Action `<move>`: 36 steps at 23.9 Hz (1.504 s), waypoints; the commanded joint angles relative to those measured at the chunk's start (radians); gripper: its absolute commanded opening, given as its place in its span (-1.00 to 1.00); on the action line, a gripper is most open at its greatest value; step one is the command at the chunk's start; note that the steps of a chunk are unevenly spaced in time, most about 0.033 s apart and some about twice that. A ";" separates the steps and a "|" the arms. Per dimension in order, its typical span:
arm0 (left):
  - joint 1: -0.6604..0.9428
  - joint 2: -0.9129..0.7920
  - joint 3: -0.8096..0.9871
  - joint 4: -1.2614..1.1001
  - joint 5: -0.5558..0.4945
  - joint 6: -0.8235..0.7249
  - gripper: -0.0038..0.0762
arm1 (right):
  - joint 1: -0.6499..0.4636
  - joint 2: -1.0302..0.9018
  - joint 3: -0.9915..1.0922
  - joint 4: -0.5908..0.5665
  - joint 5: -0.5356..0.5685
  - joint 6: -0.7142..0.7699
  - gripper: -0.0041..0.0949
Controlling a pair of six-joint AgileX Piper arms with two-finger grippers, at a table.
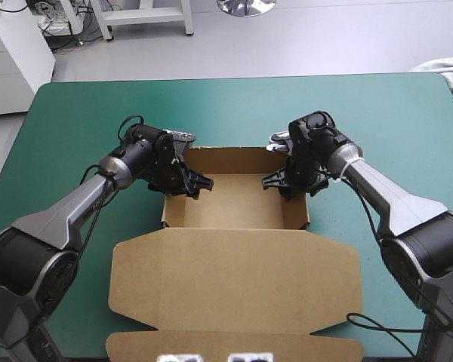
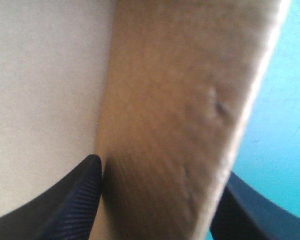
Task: Fold the box
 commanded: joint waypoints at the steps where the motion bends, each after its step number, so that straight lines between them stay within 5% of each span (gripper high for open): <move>1: -0.005 -0.049 -0.071 0.033 -0.002 -0.001 0.34 | -0.002 -0.049 -0.033 -0.021 0.026 -0.001 0.20; 18: -0.003 -0.075 -0.513 0.291 0.265 -0.003 0.25 | -0.002 -0.068 -0.436 -0.050 0.043 -0.071 0.20; 22: -0.003 -0.225 -0.644 0.298 0.265 -0.003 -0.41 | -0.004 -0.135 -0.460 -0.198 0.043 -0.079 0.20; 26: -0.005 -0.350 -0.638 0.286 0.265 0.027 -0.92 | -0.004 -0.145 -0.456 -0.180 0.043 -0.035 0.20; 36: -0.005 -0.673 -0.177 0.212 0.256 0.040 -0.93 | -0.004 -0.145 -0.286 -0.077 0.043 -0.001 0.20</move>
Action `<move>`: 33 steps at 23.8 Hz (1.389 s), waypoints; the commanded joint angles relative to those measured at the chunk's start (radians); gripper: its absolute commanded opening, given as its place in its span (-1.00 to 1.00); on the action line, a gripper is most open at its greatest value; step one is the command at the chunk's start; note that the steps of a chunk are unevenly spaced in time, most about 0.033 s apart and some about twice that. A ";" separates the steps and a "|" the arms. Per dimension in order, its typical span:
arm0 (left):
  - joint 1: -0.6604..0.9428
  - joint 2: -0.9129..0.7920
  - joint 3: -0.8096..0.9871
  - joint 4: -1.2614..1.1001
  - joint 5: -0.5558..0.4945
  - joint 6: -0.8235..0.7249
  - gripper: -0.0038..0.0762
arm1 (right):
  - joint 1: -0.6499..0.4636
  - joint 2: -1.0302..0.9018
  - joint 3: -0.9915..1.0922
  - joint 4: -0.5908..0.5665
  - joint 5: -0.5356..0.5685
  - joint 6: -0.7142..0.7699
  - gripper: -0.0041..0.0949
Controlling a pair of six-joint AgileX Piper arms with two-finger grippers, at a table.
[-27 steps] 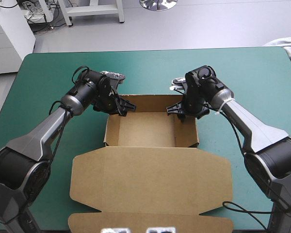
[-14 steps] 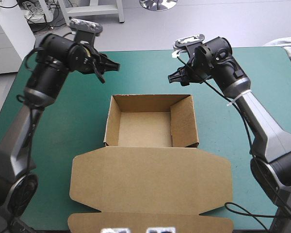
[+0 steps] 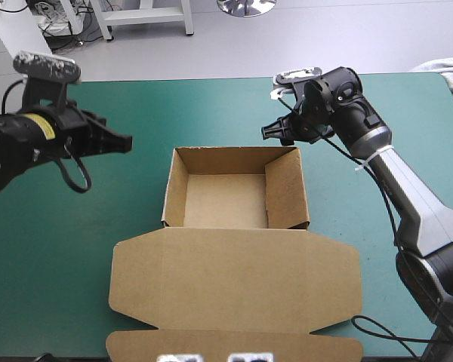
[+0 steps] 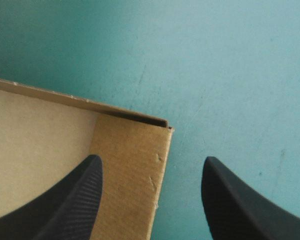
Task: Fold the box
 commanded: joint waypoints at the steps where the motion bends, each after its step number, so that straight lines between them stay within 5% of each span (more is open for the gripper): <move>1: -0.005 -0.127 0.171 0.001 0.016 -0.009 -0.93 | -0.005 -0.055 0.060 0.009 0.011 0.007 0.20; 13: -0.005 -0.511 0.732 -0.035 -0.117 -0.057 -0.93 | -0.005 -0.050 0.289 0.063 -0.003 -0.008 0.10; 17: -0.005 -0.623 0.884 -0.055 -0.119 -0.061 -0.93 | -0.005 -0.048 0.308 0.115 -0.050 -0.010 -0.45; 19: -0.005 -0.675 0.966 -0.059 -0.119 -0.064 -0.93 | -0.005 -0.048 0.308 0.111 -0.050 -0.010 -0.92; 28: -0.005 -0.709 1.085 -0.055 -0.131 -0.064 -0.93 | -0.017 -0.098 0.299 -0.045 -0.043 0.015 -0.96; 33: -0.005 -0.709 1.085 -0.055 -0.139 -0.064 -0.93 | -0.139 -0.177 0.287 -0.082 -0.010 -0.002 -0.96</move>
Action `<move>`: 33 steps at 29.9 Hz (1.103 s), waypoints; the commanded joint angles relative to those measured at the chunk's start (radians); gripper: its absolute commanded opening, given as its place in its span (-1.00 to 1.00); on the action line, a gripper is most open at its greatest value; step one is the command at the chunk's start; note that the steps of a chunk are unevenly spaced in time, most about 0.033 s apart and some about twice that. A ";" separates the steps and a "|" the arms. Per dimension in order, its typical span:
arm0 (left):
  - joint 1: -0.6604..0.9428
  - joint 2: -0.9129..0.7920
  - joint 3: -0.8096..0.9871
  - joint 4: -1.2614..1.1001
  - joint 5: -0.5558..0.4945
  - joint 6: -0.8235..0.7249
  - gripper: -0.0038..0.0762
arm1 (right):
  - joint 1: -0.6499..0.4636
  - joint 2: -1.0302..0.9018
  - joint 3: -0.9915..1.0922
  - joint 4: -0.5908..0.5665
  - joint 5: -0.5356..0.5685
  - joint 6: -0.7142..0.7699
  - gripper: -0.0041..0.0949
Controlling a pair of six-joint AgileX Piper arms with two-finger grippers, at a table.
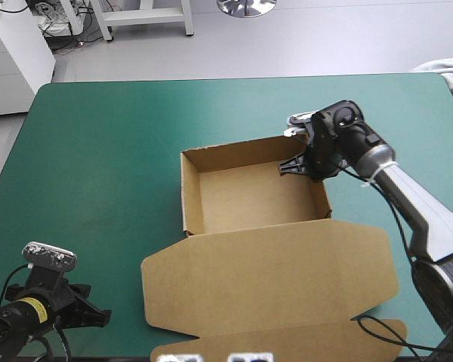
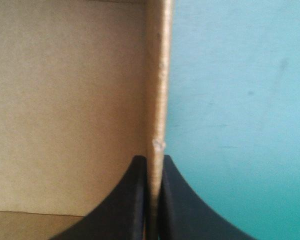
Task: Fold the box
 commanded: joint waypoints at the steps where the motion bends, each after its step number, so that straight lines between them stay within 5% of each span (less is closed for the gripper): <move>1: -0.005 0.005 -0.022 0.002 -0.048 -0.010 -0.93 | -0.122 -0.114 -0.039 -0.078 0.035 -0.026 -0.96; 18: -0.005 0.005 -0.022 -0.002 -0.074 -0.017 -0.93 | -0.862 -0.226 -0.014 0.022 -0.010 -0.253 -0.96; 29: -0.005 0.005 -0.022 -0.004 -0.075 -0.023 -0.93 | -0.910 -0.069 0.051 -0.041 -0.004 -0.284 -0.95; 33: -0.005 0.005 -0.022 -0.004 -0.078 -0.034 -0.93 | -0.910 -0.048 0.051 -0.077 0.005 -0.282 -0.73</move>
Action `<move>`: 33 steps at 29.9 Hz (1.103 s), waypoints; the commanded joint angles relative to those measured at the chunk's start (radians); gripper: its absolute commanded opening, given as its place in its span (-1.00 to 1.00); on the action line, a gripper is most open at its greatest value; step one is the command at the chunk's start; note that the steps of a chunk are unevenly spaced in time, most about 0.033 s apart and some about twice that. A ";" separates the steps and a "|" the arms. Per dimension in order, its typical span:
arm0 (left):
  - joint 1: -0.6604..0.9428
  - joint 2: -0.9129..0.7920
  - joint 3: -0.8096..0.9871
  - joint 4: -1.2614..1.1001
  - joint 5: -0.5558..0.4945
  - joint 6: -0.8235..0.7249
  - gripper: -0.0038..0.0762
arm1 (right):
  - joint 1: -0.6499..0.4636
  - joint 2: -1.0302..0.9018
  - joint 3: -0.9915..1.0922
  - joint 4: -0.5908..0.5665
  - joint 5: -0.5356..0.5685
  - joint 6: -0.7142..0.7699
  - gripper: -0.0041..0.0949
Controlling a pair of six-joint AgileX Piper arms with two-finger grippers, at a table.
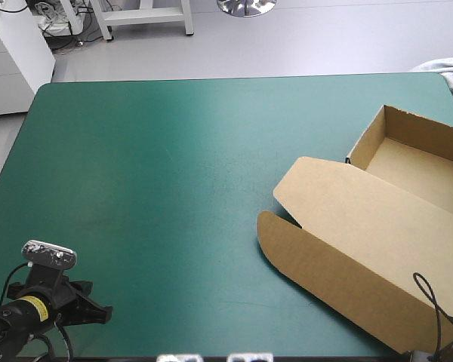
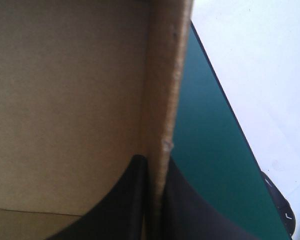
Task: Fold the box
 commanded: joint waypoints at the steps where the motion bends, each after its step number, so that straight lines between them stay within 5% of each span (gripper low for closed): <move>1: -0.005 0.005 -0.024 -0.002 -0.050 -0.016 -0.93 | -0.006 -0.030 -0.018 -0.056 0.036 -0.008 -0.60; 6: -0.005 0.007 -0.024 0.007 -0.064 -0.016 -0.93 | -0.006 -0.030 -0.021 -0.036 0.011 -0.012 -0.10; 12: -0.005 0.007 -0.024 0.008 -0.066 -0.016 -0.93 | -0.006 -0.043 -0.119 -0.021 0.060 -0.017 -0.11; 21: -0.005 0.007 -0.024 0.024 -0.120 -0.019 -0.93 | -0.006 -0.228 -0.232 0.291 0.070 -0.048 -0.12; 28: -0.005 0.007 0.011 0.020 -0.139 -0.019 -0.93 | 0.031 -0.429 -0.225 0.419 0.070 -0.130 -0.48; 33: -0.005 0.007 0.056 -0.035 -0.139 0.003 -0.93 | 0.222 -0.593 -0.150 0.430 0.070 -0.155 -0.87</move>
